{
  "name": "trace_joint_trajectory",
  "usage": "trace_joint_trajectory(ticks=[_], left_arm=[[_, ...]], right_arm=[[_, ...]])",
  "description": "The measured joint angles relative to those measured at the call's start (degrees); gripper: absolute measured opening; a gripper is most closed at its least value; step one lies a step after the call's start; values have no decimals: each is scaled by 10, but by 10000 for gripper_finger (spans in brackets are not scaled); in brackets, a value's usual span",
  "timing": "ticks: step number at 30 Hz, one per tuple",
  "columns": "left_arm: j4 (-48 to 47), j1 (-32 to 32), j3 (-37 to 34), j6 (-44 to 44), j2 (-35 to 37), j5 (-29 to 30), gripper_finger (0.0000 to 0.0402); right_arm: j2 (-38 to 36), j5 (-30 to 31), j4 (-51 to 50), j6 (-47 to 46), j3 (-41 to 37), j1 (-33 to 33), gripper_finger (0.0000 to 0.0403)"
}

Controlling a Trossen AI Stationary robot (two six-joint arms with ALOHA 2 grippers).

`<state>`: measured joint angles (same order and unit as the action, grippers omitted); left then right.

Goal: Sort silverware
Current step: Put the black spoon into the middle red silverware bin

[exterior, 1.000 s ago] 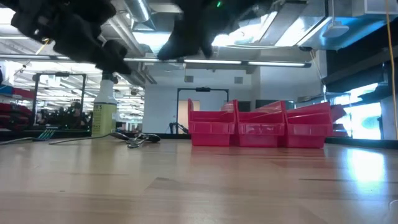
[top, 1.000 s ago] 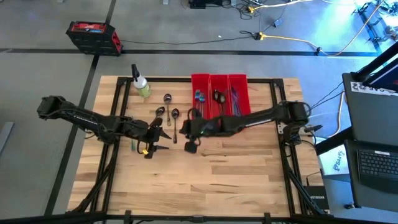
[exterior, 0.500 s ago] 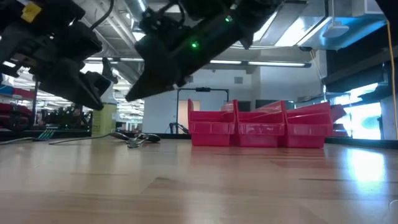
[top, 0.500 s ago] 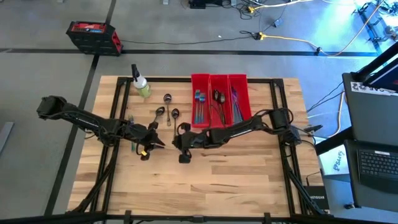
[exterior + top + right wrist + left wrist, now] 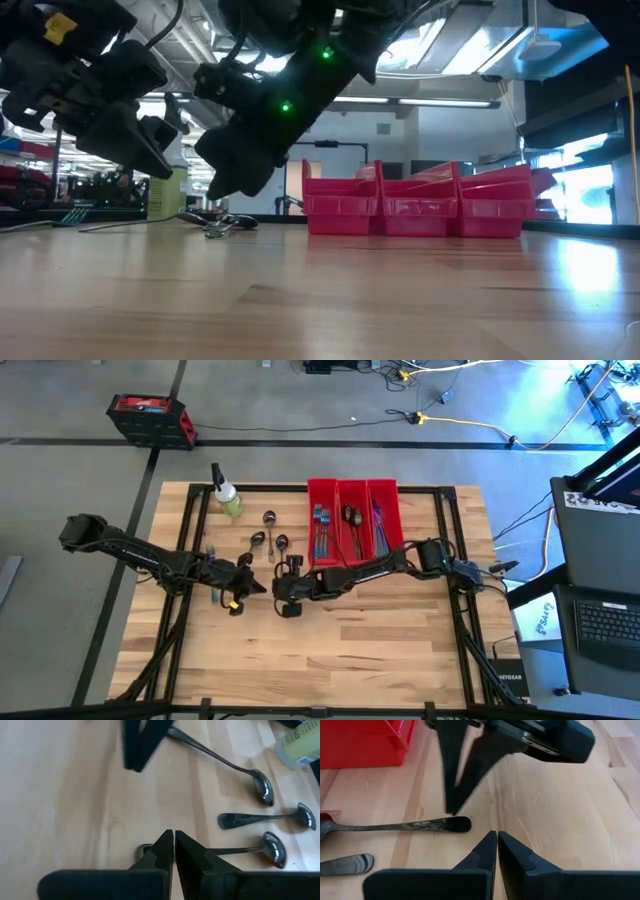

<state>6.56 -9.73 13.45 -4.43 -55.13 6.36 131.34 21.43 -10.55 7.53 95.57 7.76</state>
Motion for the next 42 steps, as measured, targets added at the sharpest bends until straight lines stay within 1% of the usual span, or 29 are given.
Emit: trace_joint_trajectory(ticks=[6,11,15,17,24,28,29,33,38,42], left_arm=[[1,4,0,-1,0,2,1],[1,4,0,-5,0,-3,1],[1,4,0,-7,0,-3,1],[1,4,0,-5,0,1,1],[1,4,0,-15,0,24,1],[1,4,0,-18,-1,24,1],[1,4,0,-18,-1,24,1],[1,4,0,-18,-1,24,1],[1,4,0,-17,-1,28,1],[1,4,0,-17,-1,28,1]], right_arm=[[18,-18,1,-31,0,-8,0],[25,-20,-5,-68,0,-6,0],[25,-23,-9,-72,0,-6,0],[25,-34,-9,-76,0,-6,0],[25,-92,-27,-133,0,3,0],[25,-116,-28,-136,0,17,0],[25,-109,-28,-136,0,21,0],[25,-39,-30,-116,9,38,0],[24,21,-22,-84,18,24,0],[24,30,-23,-57,18,1,0]])
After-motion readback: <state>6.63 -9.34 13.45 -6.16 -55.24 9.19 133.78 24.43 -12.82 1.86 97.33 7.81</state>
